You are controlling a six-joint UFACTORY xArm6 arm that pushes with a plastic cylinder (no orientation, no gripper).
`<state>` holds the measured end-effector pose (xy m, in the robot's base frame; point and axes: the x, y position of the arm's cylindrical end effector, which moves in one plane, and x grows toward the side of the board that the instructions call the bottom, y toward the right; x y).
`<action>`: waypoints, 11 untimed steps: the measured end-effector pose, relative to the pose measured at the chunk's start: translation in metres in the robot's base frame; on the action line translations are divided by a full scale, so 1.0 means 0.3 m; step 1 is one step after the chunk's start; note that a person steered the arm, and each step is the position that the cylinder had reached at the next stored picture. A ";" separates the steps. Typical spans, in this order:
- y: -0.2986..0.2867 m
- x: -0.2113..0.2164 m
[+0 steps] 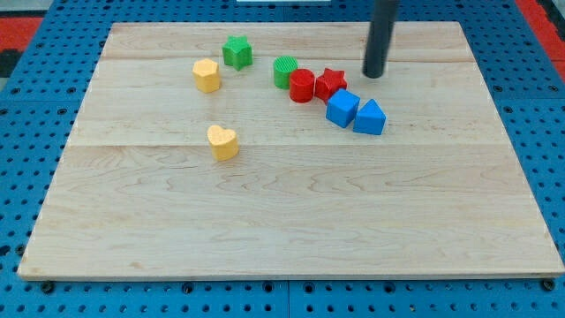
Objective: Place the red star into the red circle
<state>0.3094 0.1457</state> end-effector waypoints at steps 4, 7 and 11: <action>-0.198 0.022; -0.121 0.060; -0.142 0.112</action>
